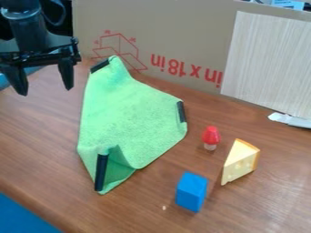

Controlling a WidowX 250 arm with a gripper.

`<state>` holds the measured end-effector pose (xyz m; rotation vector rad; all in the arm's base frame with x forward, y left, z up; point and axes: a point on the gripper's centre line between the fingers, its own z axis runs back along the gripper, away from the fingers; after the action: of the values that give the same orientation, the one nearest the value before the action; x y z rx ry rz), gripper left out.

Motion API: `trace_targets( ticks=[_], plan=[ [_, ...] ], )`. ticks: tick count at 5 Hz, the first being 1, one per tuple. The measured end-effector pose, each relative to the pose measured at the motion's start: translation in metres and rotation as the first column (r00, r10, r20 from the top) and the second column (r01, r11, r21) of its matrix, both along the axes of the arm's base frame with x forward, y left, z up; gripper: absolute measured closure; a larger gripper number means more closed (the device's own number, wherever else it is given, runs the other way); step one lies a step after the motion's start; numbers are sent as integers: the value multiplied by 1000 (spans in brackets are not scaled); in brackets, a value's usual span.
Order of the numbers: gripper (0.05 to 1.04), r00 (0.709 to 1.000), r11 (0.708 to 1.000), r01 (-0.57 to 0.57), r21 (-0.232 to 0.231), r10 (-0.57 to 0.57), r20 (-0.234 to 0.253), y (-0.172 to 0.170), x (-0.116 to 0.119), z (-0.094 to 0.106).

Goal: Unfold the cloth from top right to bottom left

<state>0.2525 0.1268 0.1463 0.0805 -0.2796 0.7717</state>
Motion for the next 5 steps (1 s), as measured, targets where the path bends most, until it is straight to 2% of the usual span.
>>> trace_targets(
  ticks=[1, 3, 4, 5],
  plan=[
    [84, 1000, 1000, -1, -12, 0, -23, -1, -1, -7],
    [84, 1000, 1000, -2, -8, 2, -21, -2, 0, -8],
    [84, 998, 997, 64, 42, -63, -29, -34, 28, -36],
    [84, 1000, 993, 8, 117, -5, -27, -54, 48, -63]
  ],
)
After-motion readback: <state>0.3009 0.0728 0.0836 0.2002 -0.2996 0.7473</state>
